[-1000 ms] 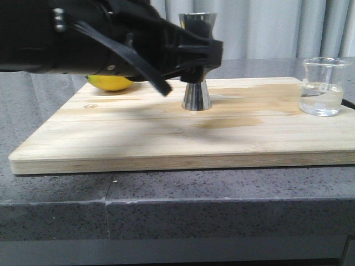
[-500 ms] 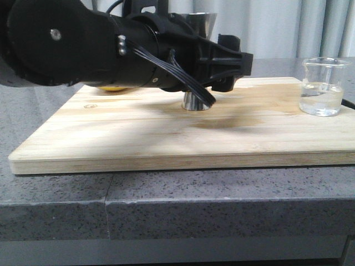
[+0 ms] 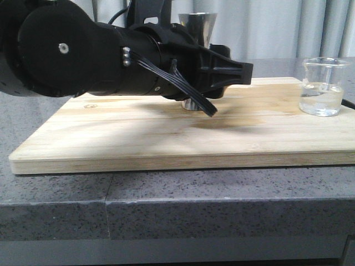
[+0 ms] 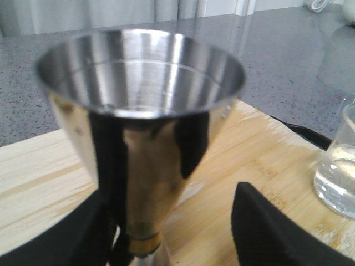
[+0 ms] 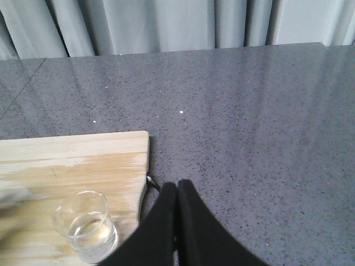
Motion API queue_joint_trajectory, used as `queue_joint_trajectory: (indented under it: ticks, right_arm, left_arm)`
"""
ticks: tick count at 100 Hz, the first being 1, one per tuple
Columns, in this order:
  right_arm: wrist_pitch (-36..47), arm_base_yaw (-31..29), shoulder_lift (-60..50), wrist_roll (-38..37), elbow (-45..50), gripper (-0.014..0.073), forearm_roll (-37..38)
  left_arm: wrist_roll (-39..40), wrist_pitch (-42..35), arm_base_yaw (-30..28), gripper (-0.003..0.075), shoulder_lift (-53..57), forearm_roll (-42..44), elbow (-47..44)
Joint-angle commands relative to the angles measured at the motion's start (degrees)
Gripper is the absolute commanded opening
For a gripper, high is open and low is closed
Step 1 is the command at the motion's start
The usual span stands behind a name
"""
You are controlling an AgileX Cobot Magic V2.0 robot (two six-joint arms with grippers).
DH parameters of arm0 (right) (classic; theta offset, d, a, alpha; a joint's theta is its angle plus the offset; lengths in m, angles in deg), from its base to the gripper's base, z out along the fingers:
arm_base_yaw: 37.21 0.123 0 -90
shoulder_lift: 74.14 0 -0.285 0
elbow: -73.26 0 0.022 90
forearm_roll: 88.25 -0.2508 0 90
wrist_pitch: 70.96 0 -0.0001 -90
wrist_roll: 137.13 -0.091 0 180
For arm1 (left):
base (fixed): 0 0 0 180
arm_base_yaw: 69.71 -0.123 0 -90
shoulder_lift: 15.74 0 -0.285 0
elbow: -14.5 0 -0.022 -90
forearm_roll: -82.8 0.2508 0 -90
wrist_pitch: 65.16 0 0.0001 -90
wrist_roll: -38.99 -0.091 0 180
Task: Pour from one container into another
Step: 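Lift the steel jigger upward with the left gripper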
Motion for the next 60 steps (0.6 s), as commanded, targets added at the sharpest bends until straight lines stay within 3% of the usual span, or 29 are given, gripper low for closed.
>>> queue_joint_trajectory:
  ticks: [1,19,31,60]
  right_arm:
    - [4.55,-0.06,0.26,0.66,-2.0,-0.0067,0.7]
    - [4.55,-0.06,0.26,0.66,-2.0,-0.0067,0.7]
    - [4.55,-0.06,0.26,0.66,-2.0,-0.0067,0.7]
    - [10.41,0.11,0.26,0.66,3.45,-0.0067,0.7]
  left_arm:
    - [0.49,-4.63,0.3,0.0261,2.49,-0.09,1.78]
    - [0.49,-4.63,0.21,0.0064,2.49,-0.09,1.78]
    - [0.11,-4.63,0.21,-0.002,2.49,0.96,1.78]
    - [-1.06,-2.66,0.21,-0.0019,8.43,4.18,1.78]
